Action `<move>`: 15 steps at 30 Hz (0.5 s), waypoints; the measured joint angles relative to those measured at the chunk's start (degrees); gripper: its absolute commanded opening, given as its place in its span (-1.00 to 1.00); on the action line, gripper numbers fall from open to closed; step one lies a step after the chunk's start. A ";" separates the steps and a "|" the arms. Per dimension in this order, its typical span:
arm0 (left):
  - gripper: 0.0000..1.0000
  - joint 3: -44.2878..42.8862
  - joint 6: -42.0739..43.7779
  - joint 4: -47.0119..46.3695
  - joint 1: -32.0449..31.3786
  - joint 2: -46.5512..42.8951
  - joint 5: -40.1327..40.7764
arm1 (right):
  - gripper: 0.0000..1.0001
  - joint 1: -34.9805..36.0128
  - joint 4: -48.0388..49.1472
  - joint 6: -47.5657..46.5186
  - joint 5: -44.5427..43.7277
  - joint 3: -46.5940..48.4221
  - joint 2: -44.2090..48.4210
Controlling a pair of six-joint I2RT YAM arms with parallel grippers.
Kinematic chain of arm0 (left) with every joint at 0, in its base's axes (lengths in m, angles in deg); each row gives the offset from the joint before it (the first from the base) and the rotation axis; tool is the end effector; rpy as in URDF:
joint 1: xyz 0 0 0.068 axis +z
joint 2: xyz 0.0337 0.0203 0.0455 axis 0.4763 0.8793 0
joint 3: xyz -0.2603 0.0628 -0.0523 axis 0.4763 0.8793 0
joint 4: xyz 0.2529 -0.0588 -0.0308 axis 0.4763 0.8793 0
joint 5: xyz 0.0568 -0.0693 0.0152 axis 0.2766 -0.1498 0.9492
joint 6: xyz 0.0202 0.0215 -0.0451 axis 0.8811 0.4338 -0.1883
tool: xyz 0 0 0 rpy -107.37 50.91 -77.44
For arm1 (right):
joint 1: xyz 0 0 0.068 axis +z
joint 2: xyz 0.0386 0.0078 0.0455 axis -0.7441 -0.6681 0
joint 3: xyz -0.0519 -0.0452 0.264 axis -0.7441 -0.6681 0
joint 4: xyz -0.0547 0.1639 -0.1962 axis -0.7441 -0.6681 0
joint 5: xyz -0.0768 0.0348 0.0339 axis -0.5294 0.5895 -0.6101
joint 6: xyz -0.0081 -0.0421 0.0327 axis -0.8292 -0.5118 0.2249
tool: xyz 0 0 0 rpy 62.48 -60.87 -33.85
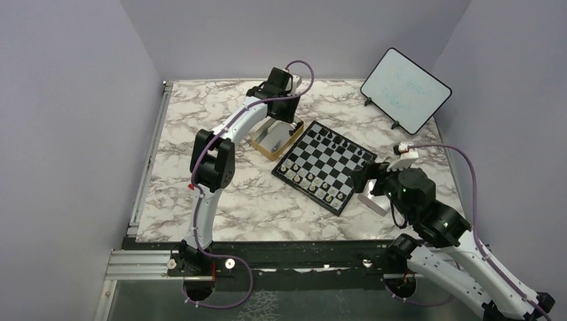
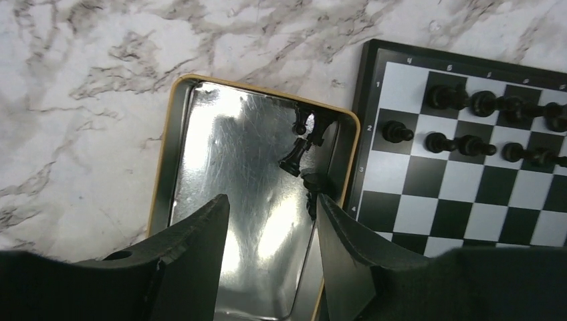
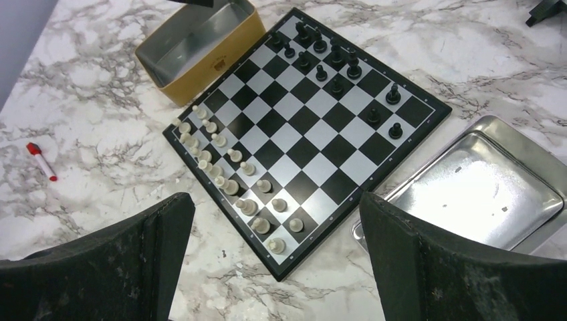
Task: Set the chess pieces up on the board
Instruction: Pick up the chess piece from the storage box.
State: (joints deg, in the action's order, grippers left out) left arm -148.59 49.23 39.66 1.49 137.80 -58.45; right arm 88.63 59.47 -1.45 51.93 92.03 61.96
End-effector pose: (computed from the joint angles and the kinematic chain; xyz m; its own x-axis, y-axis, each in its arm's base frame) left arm 0.4466 -0.2307 0.2625 -0.6832 0.2807 -0.6742 0.4665 0.8780 -0.1072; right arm 0.0968 0.0656 0.3088 -0.3618 0.1782 -0.9151 -0.2138 0.9396 0.2675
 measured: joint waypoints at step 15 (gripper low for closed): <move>0.12 -1.90 1.62 -0.87 0.66 8.00 -3.21 | 1.00 0.00 0.04 -4.68 0.46 4.33 -8.87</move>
State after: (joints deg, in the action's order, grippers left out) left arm -150.49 50.85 38.78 2.14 145.80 -61.67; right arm 88.63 59.51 -6.13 52.38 96.36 53.09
